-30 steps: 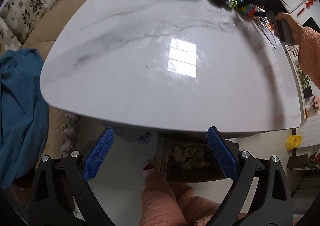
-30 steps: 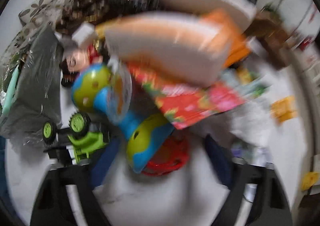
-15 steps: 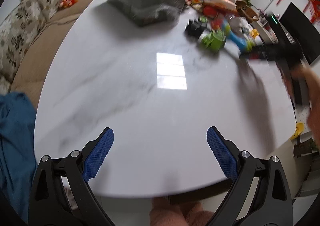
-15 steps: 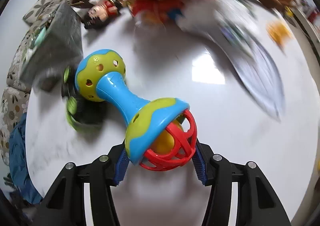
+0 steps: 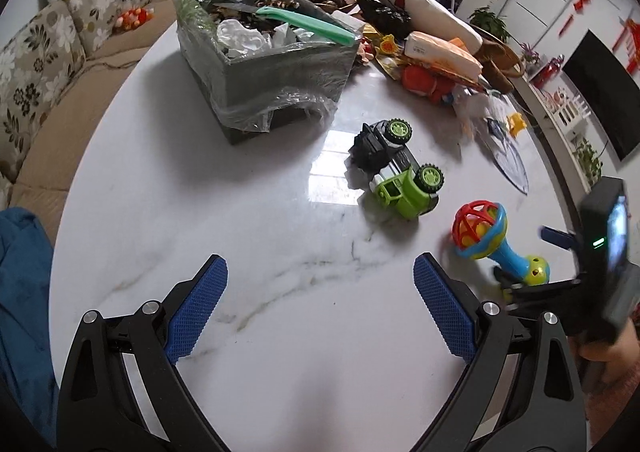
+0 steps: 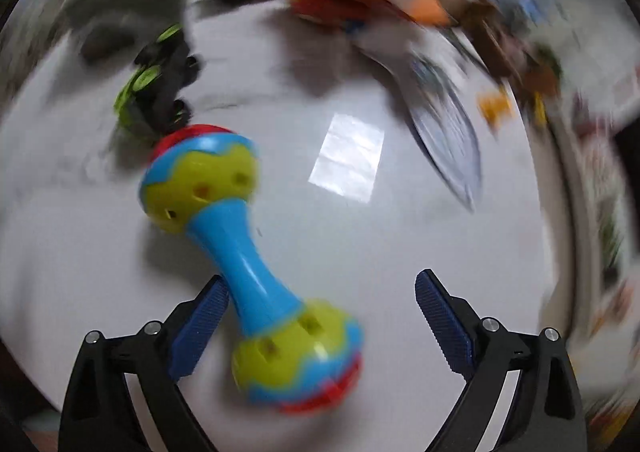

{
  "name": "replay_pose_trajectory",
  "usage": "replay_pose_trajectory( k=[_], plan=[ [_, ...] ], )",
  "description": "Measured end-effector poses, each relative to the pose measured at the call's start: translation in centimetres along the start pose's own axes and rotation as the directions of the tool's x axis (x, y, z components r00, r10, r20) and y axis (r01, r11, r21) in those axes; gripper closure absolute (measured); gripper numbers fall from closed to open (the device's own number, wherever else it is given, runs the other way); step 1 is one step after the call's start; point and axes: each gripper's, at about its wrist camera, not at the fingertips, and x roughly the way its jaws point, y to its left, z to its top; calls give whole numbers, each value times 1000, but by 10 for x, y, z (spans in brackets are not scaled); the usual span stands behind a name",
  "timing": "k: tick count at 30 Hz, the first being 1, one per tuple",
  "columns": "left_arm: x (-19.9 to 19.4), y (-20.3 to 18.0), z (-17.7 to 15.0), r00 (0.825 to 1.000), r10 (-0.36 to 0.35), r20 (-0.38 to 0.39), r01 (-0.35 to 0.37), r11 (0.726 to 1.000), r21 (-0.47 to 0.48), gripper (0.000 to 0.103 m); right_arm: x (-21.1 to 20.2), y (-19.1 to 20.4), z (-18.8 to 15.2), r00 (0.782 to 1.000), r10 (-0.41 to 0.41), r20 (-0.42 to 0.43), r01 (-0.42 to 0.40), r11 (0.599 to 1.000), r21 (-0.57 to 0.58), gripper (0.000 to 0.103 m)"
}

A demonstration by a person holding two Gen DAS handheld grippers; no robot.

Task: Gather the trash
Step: 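Grasp the green toy truck with the left tool while the right tool holds the rattle, then carry truck and rattle to the cardboard box and open both tools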

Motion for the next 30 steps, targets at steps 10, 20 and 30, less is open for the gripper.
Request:
replay_pose_trajectory(
  k=[10,20,30],
  plan=[
    [41,-30,42,999,22,-41,-22,1000,-18,11,-20,-71,-29,969,245,37,-244,920,306,82],
    [145,-83,94,946,122,-301,-155,984,-87,45,-74,-114,-102,919,341,200,-393,731,558,81],
    [80,-65,33,976,-31,-214,25,999,-29,57,-110,-116,-138,863,406,301,-505,678,534,81]
  ],
)
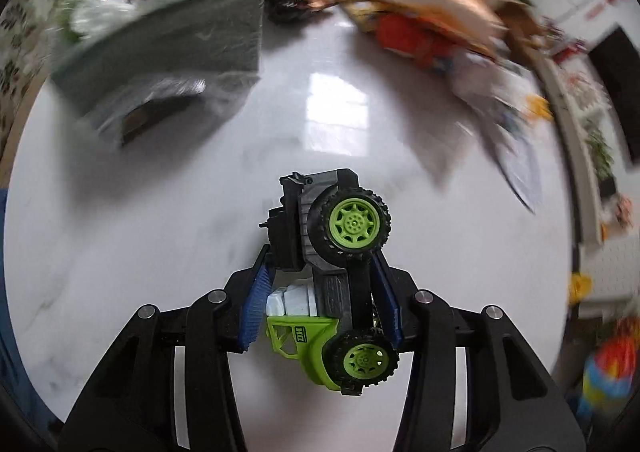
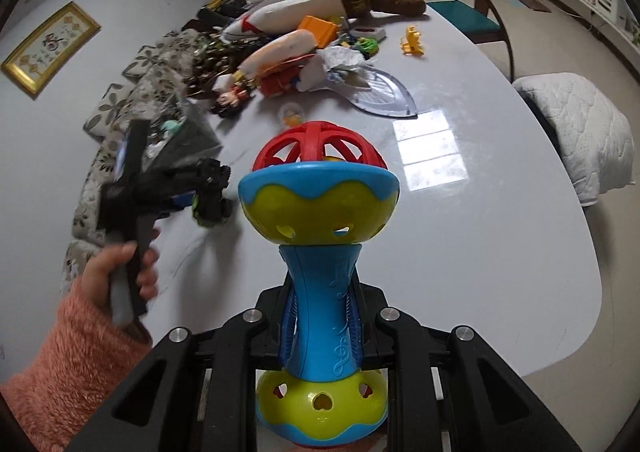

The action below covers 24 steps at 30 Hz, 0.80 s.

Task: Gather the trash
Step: 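Carry truck and rattle to the cardboard box and open both tools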

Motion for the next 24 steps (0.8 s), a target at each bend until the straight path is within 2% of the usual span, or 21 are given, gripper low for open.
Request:
replay_pose_trajectory(
  k=[3,4,5,6,9,11,14,15,17,19,22,24],
  plan=[
    [-41,-4,-58,997,-72,34,69,993,99,57,-7,7,-23,999,17,-47,-20,998,-67,81],
    [-50,-6,-72,995,-88,40,83,989,121,57,-8,11,-35,997,20,-80,-28,994,-103,81],
    [-63,-8,-99,992,-122,39,114,980,165,57,-9,13,-47,994,22,-111,-37,991,-131,81],
    [-70,-19,-106,990,-138,28,130,973,190,57,-8,14,-57,990,23,-137,-44,988,-149,81],
    [-80,-28,-175,982,-180,-53,188,946,263,57,-4,10,-102,965,19,-262,-72,979,-192,81],
    [-70,-32,-216,978,-166,-128,197,939,282,57,4,2,-134,937,8,-350,-85,976,-202,81],
    [-31,-35,-273,958,-127,-255,200,938,283,57,33,-24,-178,888,-2,-460,-80,984,-159,81],
    [-7,-34,-292,946,-113,-304,197,945,260,57,49,-35,-192,873,-8,-488,-71,987,-142,81],
    [37,-31,-320,929,-102,-356,193,954,229,57,83,-55,-215,854,-43,-519,-38,989,-145,82],
    [97,-25,-345,913,-75,-401,163,968,191,57,122,-80,-235,836,-68,-545,4,993,-118,81],
    [188,-12,-371,879,-52,-475,120,986,113,57,195,-120,-263,816,-103,-569,71,994,-78,81],
    [249,-6,-379,867,20,-498,53,990,132,57,231,-141,-274,819,-139,-556,112,990,-81,81]
  ],
)
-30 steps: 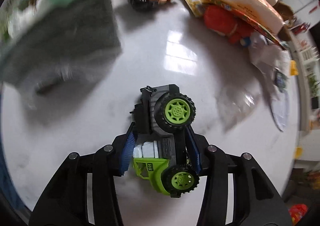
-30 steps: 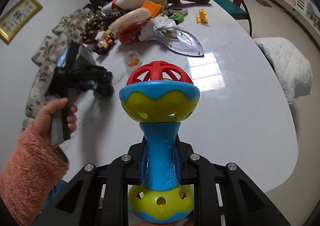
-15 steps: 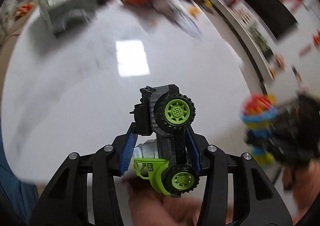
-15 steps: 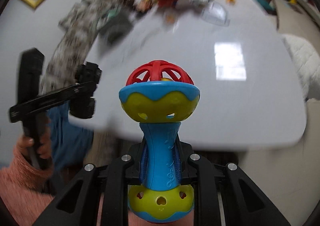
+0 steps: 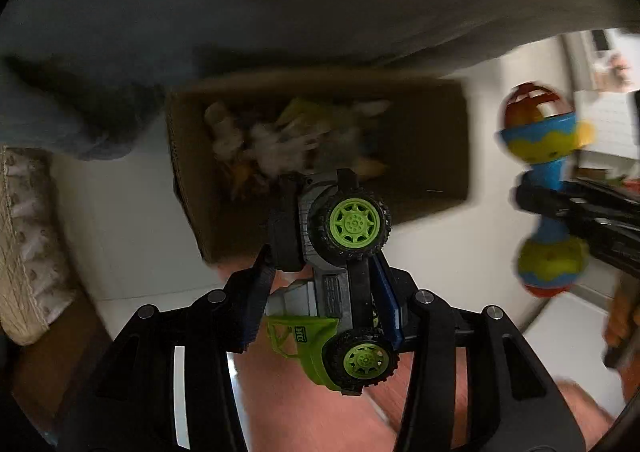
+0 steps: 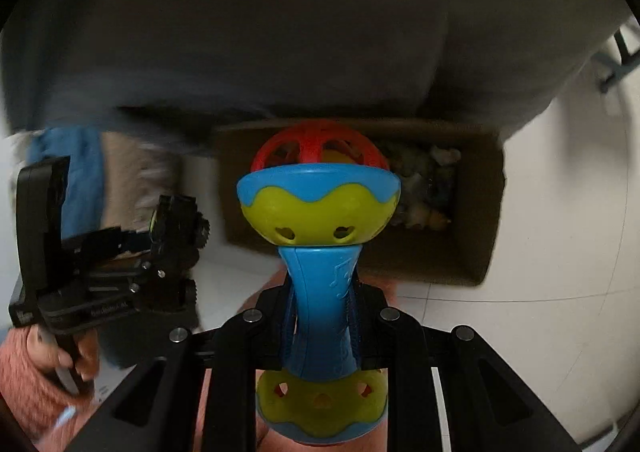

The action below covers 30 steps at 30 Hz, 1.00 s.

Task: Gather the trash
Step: 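Carry truck and rattle to the cardboard box and open both tools, then grasp the clear plastic jelly cup with the right tool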

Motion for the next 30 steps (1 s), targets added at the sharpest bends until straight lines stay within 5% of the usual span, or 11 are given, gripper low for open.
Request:
replay_pose_trajectory(
  k=[2,5,11,15,17,20,25,28,30],
  plan=[
    [40,13,16,998,33,-54,-35,999,-40,50,38,-15,14,998,-66,1,66,998,11,79],
    [78,32,31,990,8,-138,-28,989,-143,36,62,-29,27,989,-148,-13,149,988,37,26],
    [39,28,-3,996,-2,-90,-9,993,-121,33,2,-21,18,994,-93,55,94,996,-10,28],
    [-58,2,-36,996,-37,87,41,998,-50,31,-101,20,4,986,64,152,-36,983,-183,28],
    [-109,-7,-51,979,-30,200,35,999,-22,22,-150,43,7,966,171,194,-118,959,-256,28],
    [-190,-17,-71,918,-29,395,37,999,-12,12,-230,77,26,906,311,287,-196,909,-367,27],
    [-272,-17,-63,871,-30,490,25,1000,16,12,-309,112,113,797,241,554,-73,949,-307,19],
    [-296,-15,-45,857,-63,512,44,998,49,12,-320,126,190,771,153,618,-27,978,-209,19],
    [-315,-15,-33,846,-74,527,42,996,73,12,-315,141,237,777,101,622,-2,988,-157,20]
  ],
)
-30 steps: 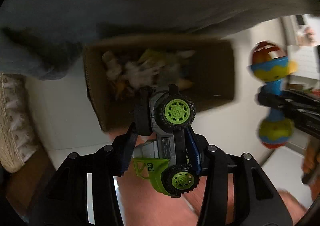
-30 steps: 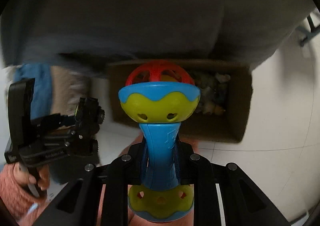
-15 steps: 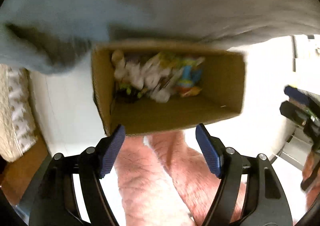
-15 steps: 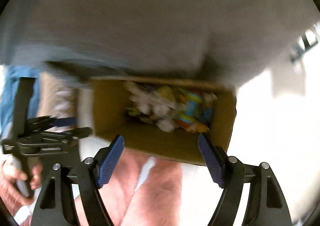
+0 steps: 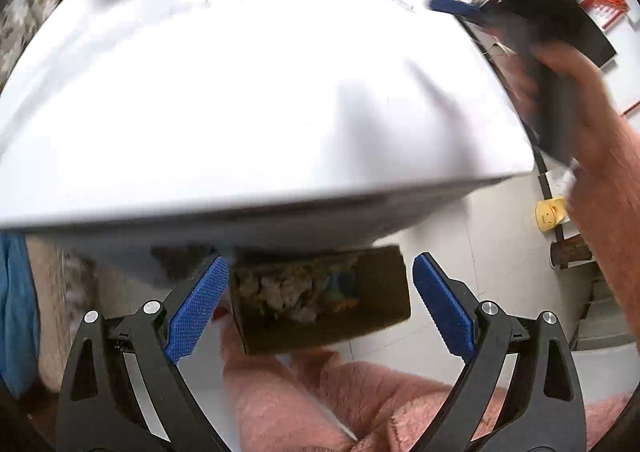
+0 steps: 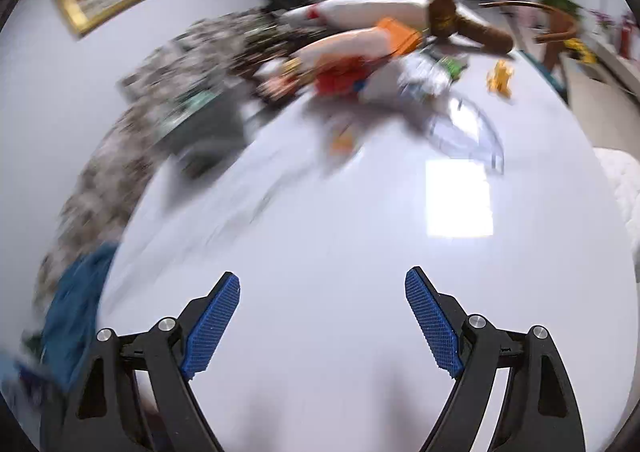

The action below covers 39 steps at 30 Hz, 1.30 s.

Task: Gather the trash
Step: 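Grasp the clear plastic jelly cup with the right tool, then grasp the orange tissue package with the left tool while the right tool holds the cup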

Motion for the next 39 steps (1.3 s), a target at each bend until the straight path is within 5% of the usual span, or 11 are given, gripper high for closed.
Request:
replay_pose_trajectory(
  k=[3,5,10,12,18,21,26,29,35,39],
  plan=[
    [-10,3,28,999,-31,33,29,999,37,12,56,3,48,991,-135,-14,135,991,13,22],
    [-16,5,43,998,-33,50,29,997,67,12,86,4,66,987,-154,-40,155,988,14,24],
    [-16,37,83,996,-72,49,67,993,98,12,131,19,86,964,-252,-87,243,964,-103,52],
    [-11,50,101,996,-82,44,78,993,89,12,130,18,90,973,-207,-105,200,977,-79,59],
    [-7,74,203,991,-44,123,34,995,90,12,56,2,56,992,-112,-62,114,993,38,59],
    [6,64,289,983,-47,175,20,989,149,12,1,-6,16,995,-88,-37,91,991,93,59],
    [55,37,419,983,-87,163,61,986,157,12,-58,-1,-50,997,-68,-24,71,978,194,59],
    [94,14,488,991,-35,127,15,988,151,12,-78,1,-76,998,-60,-7,60,965,256,58],
    [156,-1,532,998,48,-45,-43,993,107,11,-88,1,-100,997,-80,7,73,940,333,58],
    [163,1,532,998,56,-32,-52,993,108,11,-87,-2,-103,997,-79,12,69,931,358,58]
  ],
)
